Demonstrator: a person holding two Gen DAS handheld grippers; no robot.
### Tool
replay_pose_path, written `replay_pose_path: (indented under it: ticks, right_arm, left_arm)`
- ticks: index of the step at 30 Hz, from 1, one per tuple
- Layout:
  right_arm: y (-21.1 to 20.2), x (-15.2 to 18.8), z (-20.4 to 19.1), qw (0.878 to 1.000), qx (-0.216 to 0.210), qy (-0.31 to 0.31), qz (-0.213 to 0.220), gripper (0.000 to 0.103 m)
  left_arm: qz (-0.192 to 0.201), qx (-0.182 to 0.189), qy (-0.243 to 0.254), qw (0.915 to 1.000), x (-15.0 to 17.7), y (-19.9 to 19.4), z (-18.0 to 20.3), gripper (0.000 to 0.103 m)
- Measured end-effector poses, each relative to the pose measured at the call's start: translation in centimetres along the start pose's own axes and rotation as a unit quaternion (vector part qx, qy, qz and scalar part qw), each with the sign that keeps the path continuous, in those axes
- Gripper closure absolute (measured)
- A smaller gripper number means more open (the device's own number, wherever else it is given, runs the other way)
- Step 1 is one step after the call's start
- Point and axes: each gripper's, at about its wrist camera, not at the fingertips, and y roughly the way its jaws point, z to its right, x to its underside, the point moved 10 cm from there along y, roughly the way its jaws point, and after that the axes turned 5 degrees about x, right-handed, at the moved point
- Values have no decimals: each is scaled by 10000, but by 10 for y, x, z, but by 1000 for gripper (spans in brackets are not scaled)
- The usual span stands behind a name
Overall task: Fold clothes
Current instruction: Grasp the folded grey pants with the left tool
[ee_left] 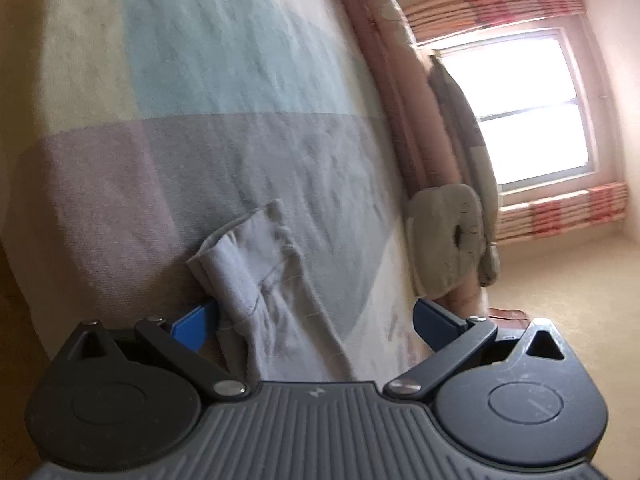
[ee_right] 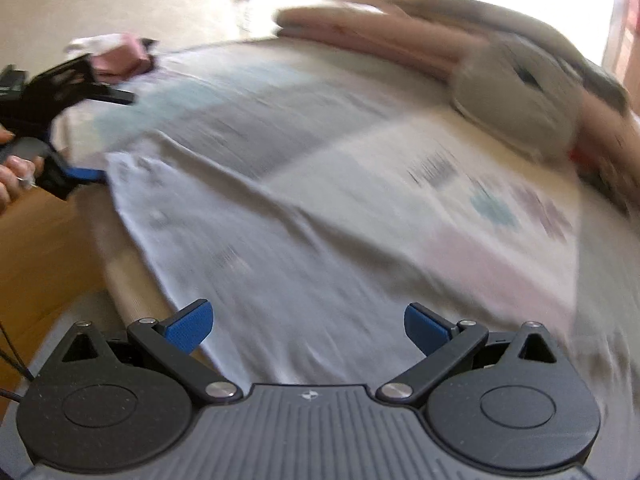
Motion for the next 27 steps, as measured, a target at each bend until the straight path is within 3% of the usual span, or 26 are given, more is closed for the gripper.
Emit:
replay_pose_path:
  ticks: [7, 14, 20, 27]
  right_arm:
    - [41, -49, -65, 9952, -656, -716, 157, 0]
    - [80, -71, -136, 9829, -1208, -1384, 100, 0]
    - [104, -80, -172, 9794, -1167, -1643, 102, 0]
    - [110, -89, -176, 9813, -622, -1791, 329, 0]
  left_arm:
    - [-176, 165, 251, 9994, -4, -1, 10, 1]
    - [-370, 211, 406, 9983, -6, 1, 11, 1]
    - [-424, 270, 392, 9980, -8, 1, 10, 1]
    - [-430, 398, 504, 9970, -6, -3, 19, 1]
